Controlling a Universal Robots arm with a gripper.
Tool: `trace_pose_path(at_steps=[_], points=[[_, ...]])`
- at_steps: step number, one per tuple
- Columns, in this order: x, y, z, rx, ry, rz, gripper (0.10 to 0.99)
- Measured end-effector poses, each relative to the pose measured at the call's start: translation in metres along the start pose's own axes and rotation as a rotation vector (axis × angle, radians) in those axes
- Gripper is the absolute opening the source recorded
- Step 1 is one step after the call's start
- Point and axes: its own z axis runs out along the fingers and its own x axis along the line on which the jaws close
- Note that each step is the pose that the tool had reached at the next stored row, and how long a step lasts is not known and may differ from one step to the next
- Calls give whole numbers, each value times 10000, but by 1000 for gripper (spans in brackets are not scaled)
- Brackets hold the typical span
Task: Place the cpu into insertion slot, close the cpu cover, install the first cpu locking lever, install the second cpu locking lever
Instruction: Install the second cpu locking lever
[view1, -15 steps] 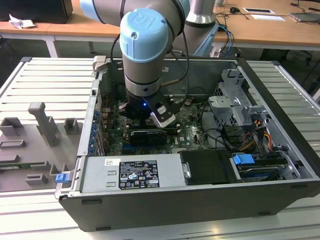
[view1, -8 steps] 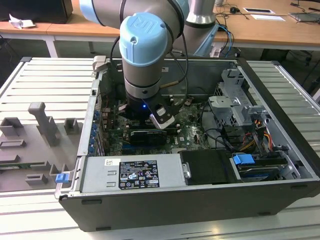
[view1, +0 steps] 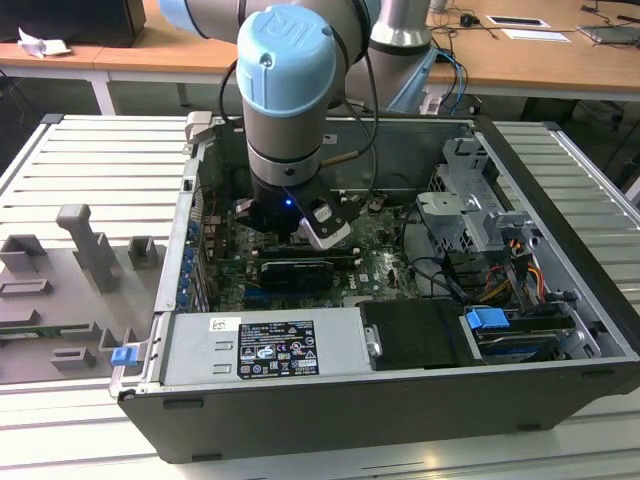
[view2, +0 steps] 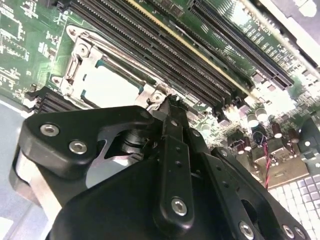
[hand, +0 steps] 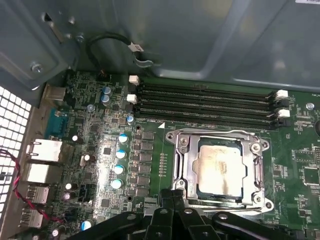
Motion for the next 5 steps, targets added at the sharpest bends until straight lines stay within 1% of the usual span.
trace_pose_path(at_steps=[5], points=[[0, 2, -9, 1, 0, 0, 106]])
